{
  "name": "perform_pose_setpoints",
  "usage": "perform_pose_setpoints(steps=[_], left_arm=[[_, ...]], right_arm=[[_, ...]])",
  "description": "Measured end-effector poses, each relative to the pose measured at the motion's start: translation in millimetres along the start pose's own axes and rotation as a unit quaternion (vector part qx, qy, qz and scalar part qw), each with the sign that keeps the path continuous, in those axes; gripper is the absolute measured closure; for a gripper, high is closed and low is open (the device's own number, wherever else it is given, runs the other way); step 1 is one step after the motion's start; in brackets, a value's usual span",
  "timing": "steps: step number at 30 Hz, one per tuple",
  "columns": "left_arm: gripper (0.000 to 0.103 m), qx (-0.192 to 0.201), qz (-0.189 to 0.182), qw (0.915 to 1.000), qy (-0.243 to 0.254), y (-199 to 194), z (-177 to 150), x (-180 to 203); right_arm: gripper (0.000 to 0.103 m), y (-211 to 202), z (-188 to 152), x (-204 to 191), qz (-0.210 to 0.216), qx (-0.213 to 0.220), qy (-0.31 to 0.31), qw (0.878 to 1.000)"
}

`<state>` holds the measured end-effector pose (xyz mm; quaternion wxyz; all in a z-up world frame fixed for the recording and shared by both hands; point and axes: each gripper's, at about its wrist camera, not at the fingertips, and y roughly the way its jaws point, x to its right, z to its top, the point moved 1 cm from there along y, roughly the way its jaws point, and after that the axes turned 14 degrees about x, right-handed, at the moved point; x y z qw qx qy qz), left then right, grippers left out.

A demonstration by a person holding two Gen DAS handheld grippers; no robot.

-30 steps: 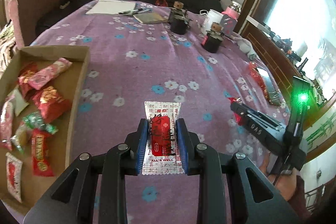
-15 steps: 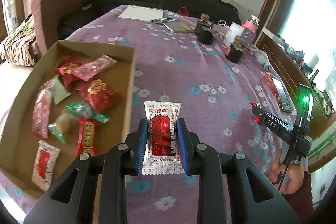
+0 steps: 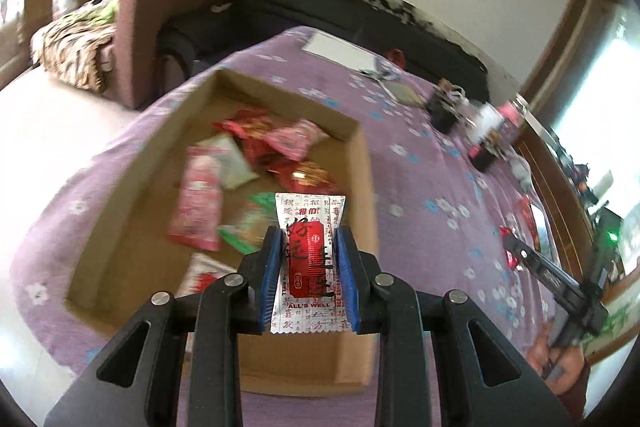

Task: Organize snacks
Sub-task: 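Open both tools over the tray to drop the white sachet and red candy packet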

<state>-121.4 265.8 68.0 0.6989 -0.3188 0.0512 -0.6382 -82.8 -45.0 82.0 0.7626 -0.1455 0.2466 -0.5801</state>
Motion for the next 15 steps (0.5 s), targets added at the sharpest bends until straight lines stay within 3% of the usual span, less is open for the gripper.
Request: perform_pose_setpoints(steps=[4, 10, 15], left_arm=[[0.078, 0.006, 0.019, 0.9997, -0.016, -5, 2, -24], [0.078, -0.001, 0.049, 0.9987, -0.015, 2, -3, -48], [0.078, -0.01, 0.061, 0.9979, -0.017, 11, -7, -63]], right_arm=[[0.083, -5, 0, -59, 0.065, -0.008, -0.032, 0.997], [0.083, 3, -15, -143, 0.161, -0.049, -0.068, 0.983], [0.083, 16, -37, -192, 0.197, -0.082, -0.089, 0.973]])
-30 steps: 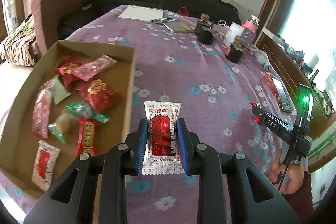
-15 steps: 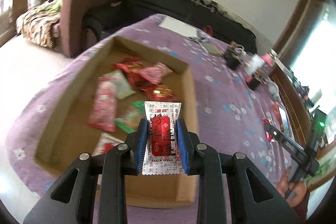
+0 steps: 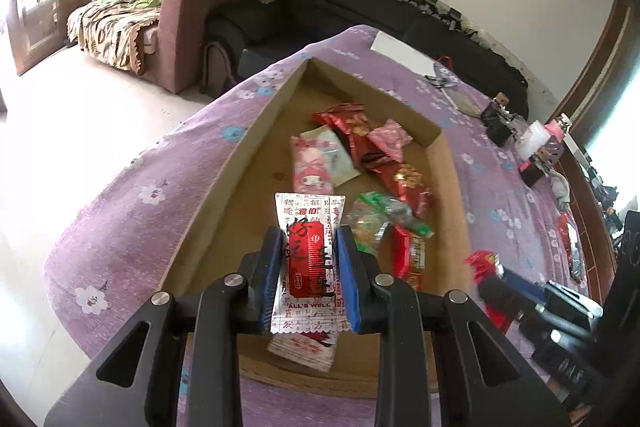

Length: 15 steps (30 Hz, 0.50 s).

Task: Organize snacks
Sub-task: 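Open both tools over the tray to drop the white sachet and red candy packet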

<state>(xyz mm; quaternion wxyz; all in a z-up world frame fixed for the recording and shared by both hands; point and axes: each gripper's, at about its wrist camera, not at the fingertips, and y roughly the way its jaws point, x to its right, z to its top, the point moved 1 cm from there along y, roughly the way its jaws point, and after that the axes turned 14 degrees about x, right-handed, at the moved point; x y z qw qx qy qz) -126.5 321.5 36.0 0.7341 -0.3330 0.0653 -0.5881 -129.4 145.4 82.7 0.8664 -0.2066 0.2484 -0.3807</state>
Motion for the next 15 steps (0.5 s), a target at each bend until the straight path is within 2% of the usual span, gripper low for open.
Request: perform_pose_setpoints(steps=[6, 12, 15], left_arm=[[0.077, -0.004, 0.006, 0.9999, 0.009, 8, 0, -5], [0.073, -0.007, -0.001, 1.0, 0.007, 9, -1, -7], [0.073, -0.003, 0.003, 0.9999, 0.015, 8, 0, -4]], right_arm=[[0.084, 30, -9, -30, 0.018, -0.027, -0.021, 0.999], [0.083, 53, -20, -36, 0.013, -0.051, -0.03, 0.998], [0.08, 55, -22, -38, 0.012, -0.053, -0.037, 0.998]])
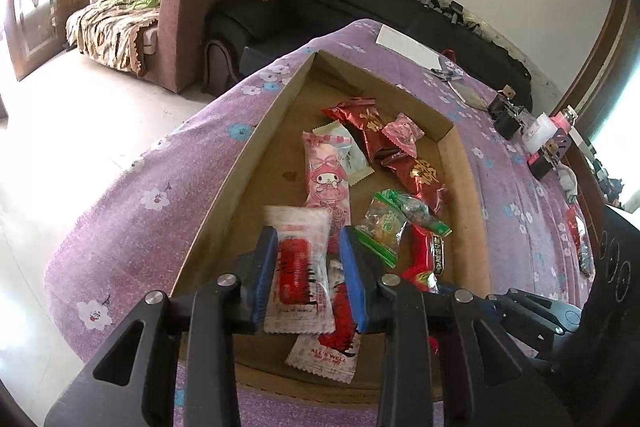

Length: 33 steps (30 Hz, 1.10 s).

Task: Organize snacks

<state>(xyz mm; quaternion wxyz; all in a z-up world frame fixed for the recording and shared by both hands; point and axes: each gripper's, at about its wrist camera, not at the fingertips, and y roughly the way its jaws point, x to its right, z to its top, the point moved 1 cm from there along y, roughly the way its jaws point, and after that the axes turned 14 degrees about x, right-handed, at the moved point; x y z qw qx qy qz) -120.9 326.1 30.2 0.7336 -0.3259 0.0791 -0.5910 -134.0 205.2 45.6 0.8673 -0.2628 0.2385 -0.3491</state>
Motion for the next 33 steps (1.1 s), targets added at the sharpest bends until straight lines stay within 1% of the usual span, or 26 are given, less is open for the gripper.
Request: perform_pose_setpoints(steps=[1, 3, 4, 5, 10, 19, 24, 33], left_arm=[[0.071, 0.001, 0.002, 1.0, 0.002, -1, 0, 1], [0.061, 0.005, 0.011, 0.9999, 0.012, -4, 0, 6], [0.053, 0.008, 0.014, 0.9997, 0.017, -5, 0, 8], [0.048, 0.012, 0.017, 0.9996, 0.019, -7, 0, 9], [0.048, 0.033, 0.019, 0.9987, 0.034, -17, 4, 20], [0.048, 0.05, 0.034, 0.9964, 0.06, -26, 5, 34], [0.048, 0.065, 0.051, 0.9937, 0.076, -35, 4, 41], [0.048, 0.064, 0.058, 0.9922, 0.089, -44, -3, 48]], right_arm=[[0.08, -1, -1, -2, -0.003, 0.001, -0.004, 1.0], [0.08, -3, -1, -3, -0.008, 0.006, -0.01, 1.0], [0.08, -4, -1, -3, -0.006, 0.009, -0.014, 1.0], [0.078, -7, 0, -4, -0.007, 0.014, -0.017, 1.0], [0.074, -24, 1, -7, -0.021, 0.035, -0.032, 0.999], [0.072, -37, -2, 4, -0.021, 0.043, -0.013, 0.999], [0.067, -50, -3, 8, -0.023, 0.055, 0.001, 0.998], [0.066, -65, -12, 15, -0.031, 0.066, 0.022, 0.997]])
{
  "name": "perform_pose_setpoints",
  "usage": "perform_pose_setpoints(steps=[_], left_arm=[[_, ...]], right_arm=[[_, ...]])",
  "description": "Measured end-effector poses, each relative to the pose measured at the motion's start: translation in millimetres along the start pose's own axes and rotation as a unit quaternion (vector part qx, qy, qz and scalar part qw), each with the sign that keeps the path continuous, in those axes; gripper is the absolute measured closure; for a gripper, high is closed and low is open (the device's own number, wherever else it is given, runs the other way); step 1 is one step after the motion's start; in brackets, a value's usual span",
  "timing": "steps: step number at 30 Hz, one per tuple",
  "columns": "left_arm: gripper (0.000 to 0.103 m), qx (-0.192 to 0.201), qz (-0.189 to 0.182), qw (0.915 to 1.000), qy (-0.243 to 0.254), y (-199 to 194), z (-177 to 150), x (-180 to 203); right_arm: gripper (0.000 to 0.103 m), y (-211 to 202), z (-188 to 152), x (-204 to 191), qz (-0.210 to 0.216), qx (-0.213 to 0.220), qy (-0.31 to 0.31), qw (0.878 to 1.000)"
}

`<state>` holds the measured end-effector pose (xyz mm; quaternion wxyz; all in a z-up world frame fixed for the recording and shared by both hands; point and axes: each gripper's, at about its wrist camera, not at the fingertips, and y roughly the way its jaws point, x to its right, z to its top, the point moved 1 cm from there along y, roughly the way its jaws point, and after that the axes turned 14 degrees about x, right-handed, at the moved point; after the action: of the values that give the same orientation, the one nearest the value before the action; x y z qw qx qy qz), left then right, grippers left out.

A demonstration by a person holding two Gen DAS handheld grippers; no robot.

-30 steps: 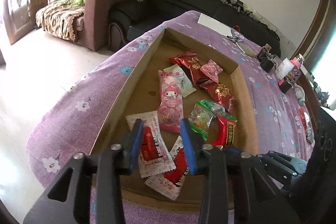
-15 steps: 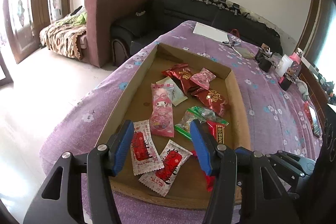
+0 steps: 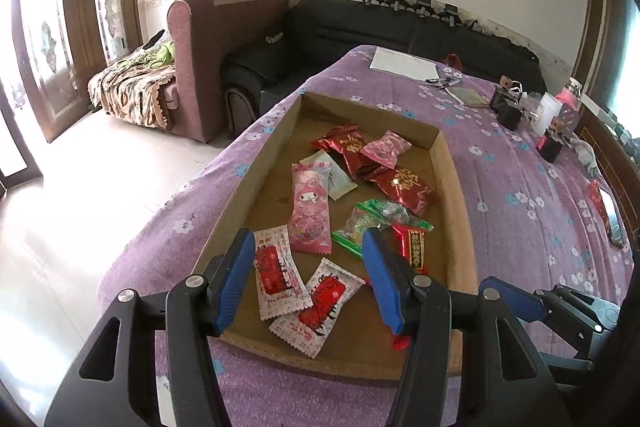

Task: Organize snacks

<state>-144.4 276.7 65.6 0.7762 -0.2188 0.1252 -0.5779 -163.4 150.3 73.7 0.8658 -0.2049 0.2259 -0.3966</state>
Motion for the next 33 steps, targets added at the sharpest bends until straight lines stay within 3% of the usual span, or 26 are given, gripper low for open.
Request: perform_pose_setpoints(steps=[7, 14, 16, 19, 33], left_arm=[[0.048, -0.004, 0.001, 0.9999, 0.016, -7, -5, 12], [0.048, -0.005, 0.0, 0.9993, 0.036, -12, -8, 29], [0.048, 0.0, 0.003, 0.9991, 0.043, -15, -8, 35], [0.037, 0.01, 0.007, 0.9986, 0.051, -22, -8, 42], [0.036, 0.063, 0.001, 0.9957, 0.068, -68, -3, 58]], right_arm=[[0.059, -11, -12, 9, -0.009, 0.004, 0.018, 1.0], [0.059, -24, -20, 24, -0.02, 0.01, 0.039, 0.999], [0.059, -29, -21, 30, -0.024, 0.014, 0.045, 0.999], [0.058, -36, -23, 36, -0.03, 0.02, 0.052, 0.998], [0.058, -86, -29, 46, -0.05, 0.065, 0.066, 0.994]])
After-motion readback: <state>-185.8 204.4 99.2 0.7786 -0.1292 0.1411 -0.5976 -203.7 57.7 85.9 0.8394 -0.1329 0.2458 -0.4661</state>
